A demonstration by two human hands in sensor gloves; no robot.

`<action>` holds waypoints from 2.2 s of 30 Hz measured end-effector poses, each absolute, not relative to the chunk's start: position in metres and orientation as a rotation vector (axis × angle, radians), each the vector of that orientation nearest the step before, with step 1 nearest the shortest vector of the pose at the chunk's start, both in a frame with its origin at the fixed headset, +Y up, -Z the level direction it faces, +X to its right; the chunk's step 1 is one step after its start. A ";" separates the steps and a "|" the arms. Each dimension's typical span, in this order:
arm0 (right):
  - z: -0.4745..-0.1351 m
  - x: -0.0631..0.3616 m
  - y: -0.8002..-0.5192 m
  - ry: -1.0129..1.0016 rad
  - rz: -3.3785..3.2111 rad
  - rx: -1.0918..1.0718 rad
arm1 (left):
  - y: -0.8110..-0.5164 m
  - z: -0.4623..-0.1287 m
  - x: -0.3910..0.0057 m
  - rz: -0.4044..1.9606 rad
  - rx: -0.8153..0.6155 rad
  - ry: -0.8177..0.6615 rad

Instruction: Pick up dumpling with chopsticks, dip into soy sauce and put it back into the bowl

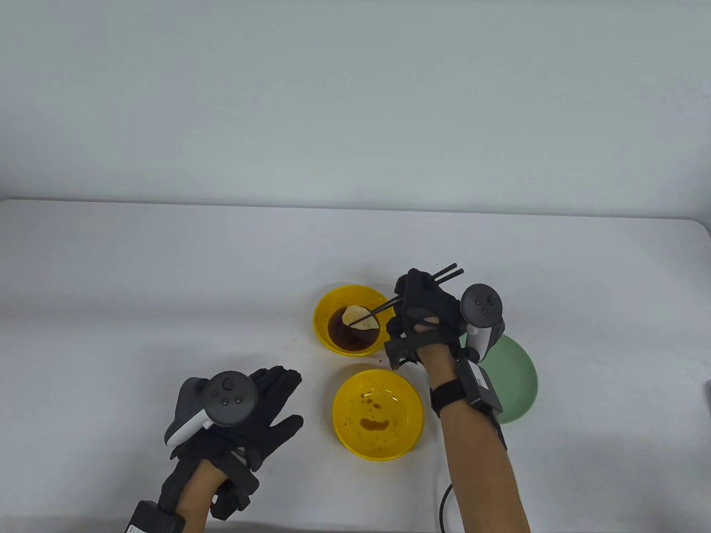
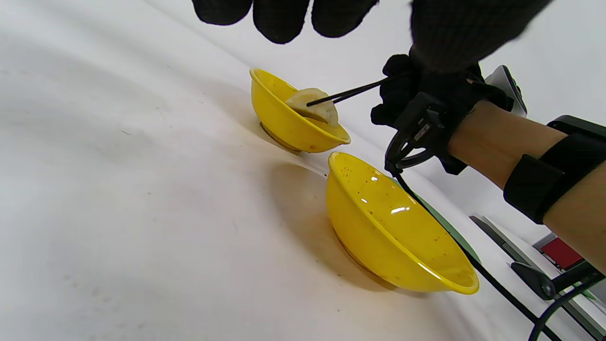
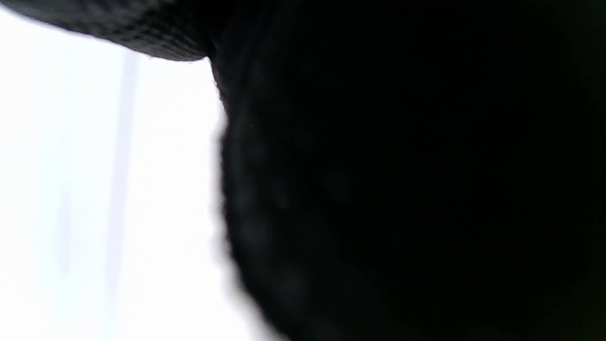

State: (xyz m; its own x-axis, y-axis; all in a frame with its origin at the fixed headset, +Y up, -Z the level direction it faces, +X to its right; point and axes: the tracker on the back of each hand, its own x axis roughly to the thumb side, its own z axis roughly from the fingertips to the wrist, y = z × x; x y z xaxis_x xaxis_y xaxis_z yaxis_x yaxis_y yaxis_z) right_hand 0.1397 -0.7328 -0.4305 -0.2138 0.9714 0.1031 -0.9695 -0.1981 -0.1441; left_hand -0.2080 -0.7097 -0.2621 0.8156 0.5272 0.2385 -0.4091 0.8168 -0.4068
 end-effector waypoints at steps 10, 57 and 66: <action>-0.421 0.145 -0.743 -0.218 1.638 -0.085 | -0.708 -0.261 -0.209 0.515 -0.333 -0.348; -0.280 0.194 -0.708 -0.245 1.788 0.523 | -0.723 -0.264 -0.211 0.485 -0.417 -0.302; -0.280 0.234 -0.699 -0.325 1.806 0.410 | -0.724 -0.263 -0.210 0.473 -0.411 -0.306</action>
State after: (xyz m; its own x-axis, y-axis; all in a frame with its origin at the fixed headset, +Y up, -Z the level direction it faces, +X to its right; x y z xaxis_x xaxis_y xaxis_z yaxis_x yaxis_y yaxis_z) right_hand 0.2343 -0.6994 -0.2804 -0.2423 0.8658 0.4379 -0.9641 -0.2655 -0.0087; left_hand -0.2102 -0.7237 -0.2627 0.8475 0.4962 0.1884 -0.3753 0.8112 -0.4484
